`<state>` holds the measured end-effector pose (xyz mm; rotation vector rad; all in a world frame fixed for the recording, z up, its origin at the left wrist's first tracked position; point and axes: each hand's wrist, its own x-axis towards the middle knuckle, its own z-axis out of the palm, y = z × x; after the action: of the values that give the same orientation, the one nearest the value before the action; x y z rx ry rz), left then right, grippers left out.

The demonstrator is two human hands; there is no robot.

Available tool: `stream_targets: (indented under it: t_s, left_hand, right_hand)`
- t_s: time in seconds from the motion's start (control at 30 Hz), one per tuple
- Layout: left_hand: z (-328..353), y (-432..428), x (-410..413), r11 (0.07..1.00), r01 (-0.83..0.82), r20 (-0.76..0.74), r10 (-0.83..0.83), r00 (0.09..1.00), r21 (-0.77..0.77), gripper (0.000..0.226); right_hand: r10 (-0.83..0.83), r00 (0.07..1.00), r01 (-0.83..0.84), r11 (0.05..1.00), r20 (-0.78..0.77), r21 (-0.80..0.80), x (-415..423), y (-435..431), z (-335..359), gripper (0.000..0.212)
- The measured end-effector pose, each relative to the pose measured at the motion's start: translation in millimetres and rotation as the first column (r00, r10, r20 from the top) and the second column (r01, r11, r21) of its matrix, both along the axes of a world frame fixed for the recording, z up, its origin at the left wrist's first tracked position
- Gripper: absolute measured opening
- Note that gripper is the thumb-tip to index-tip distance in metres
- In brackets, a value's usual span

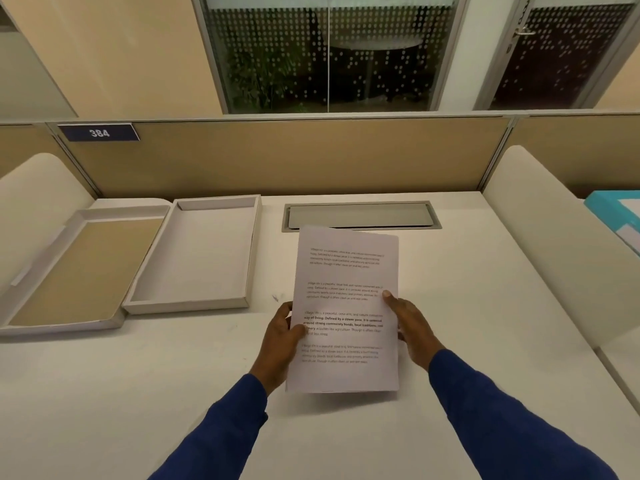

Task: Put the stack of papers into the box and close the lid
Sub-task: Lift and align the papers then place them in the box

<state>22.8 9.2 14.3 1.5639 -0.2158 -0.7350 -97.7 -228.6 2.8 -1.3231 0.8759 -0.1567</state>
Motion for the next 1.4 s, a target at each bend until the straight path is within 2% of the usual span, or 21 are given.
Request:
stream_targets:
  t_s: [0.07, 0.17, 0.27, 0.37, 0.47, 0.7, 0.83, 0.93, 1.0, 1.07, 1.1, 1.17, 1.23, 1.33, 1.4]
  left_hand:
    - [2.2, 3.4, -3.2, 1.000, -0.013, 0.013, 0.013, 1.000, -0.027, 0.041]
    - [9.5, 2.7, -5.2, 0.999, -0.037, 0.132, 0.041, 0.990, -0.030, 0.037]
    - [18.3, -1.3, -5.3, 0.995, -0.091, 0.281, 0.098, 0.955, -0.039, 0.041]
    - [24.3, -5.8, -8.1, 0.987, -0.117, 0.362, 0.150, 0.920, -0.112, 0.040]
    - [18.5, -8.3, -13.1, 0.981, -0.145, 0.414, 0.185, 0.891, -0.125, 0.037]
    - [19.1, -10.3, -14.9, 0.987, -0.140, 0.378, 0.160, 0.912, -0.080, 0.057]
    - [61.4, -15.4, 3.3, 0.958, -0.098, 0.385, 0.200, 0.901, -0.269, 0.057]
    - [98.9, -26.2, 19.0, 0.920, -0.132, 0.335, 0.264, 0.904, -0.369, 0.051]
    - [117.3, -35.8, 26.4, 0.928, -0.205, 0.273, 0.294, 0.916, -0.312, 0.053]
    - [121.1, -43.7, 29.7, 0.939, -0.263, 0.296, 0.322, 0.899, -0.223, 0.042]
    - [120.2, -46.2, 29.3, 0.939, -0.279, 0.320, 0.331, 0.888, -0.199, 0.039]
    - [120.3, -49.0, 25.6, 0.937, -0.293, 0.336, 0.343, 0.877, -0.192, 0.038]
    - [117.7, -49.1, 21.4, 0.940, -0.285, 0.368, 0.336, 0.867, -0.186, 0.041]
    - [109.1, -46.2, 15.7, 0.960, -0.169, 0.455, 0.256, 0.853, -0.225, 0.056]
    - [94.3, -42.4, 11.9, 0.968, -0.100, 0.504, 0.207, 0.838, -0.230, 0.058]
  right_hand:
    - [0.073, 0.994, -0.075, 0.997, 0.079, 0.024, 0.9, 2.7, 14.2, 0.048]
    - [0.075, 0.988, -0.060, 0.992, 0.137, -0.110, 5.2, 10.4, 30.5, 0.028]
    - [0.109, 0.963, -0.053, 0.973, 0.245, -0.226, 2.8, 25.0, 42.7, 0.030]
    - [0.098, 0.928, 0.015, 0.954, 0.360, -0.300, -3.3, 39.8, 50.1, 0.035]
    - [0.077, 0.918, 0.069, 0.935, 0.390, -0.348, -11.5, 47.3, 44.9, 0.042]
    - [0.036, 0.927, 0.121, 0.914, 0.374, -0.387, -9.6, 50.2, 48.9, 0.053]
    - [0.007, 0.853, 0.205, 0.915, 0.522, -0.347, 2.5, 41.8, 86.6, 0.047]
    - [-0.032, 0.854, 0.257, 0.894, 0.520, -0.368, 14.4, 33.6, 119.8, 0.060]
    - [-0.081, 0.870, 0.278, 0.895, 0.486, -0.349, 23.9, 32.5, 133.2, 0.048]
    - [-0.140, 0.872, 0.331, 0.874, 0.469, -0.354, 30.7, 34.3, 136.6, 0.025]
    - [-0.157, 0.871, 0.350, 0.863, 0.465, -0.365, 31.7, 36.0, 137.2, 0.020]
    - [-0.161, 0.873, 0.356, 0.856, 0.461, -0.374, 30.6, 40.0, 137.8, 0.024]
    - [-0.109, 0.880, 0.322, 0.853, 0.462, -0.411, 27.0, 43.7, 136.8, 0.037]
    - [0.068, 0.874, 0.211, 0.839, 0.481, -0.501, 21.9, 49.9, 128.4, 0.056]
    - [0.148, 0.881, 0.145, 0.819, 0.448, -0.556, 17.7, 52.3, 111.6, 0.061]
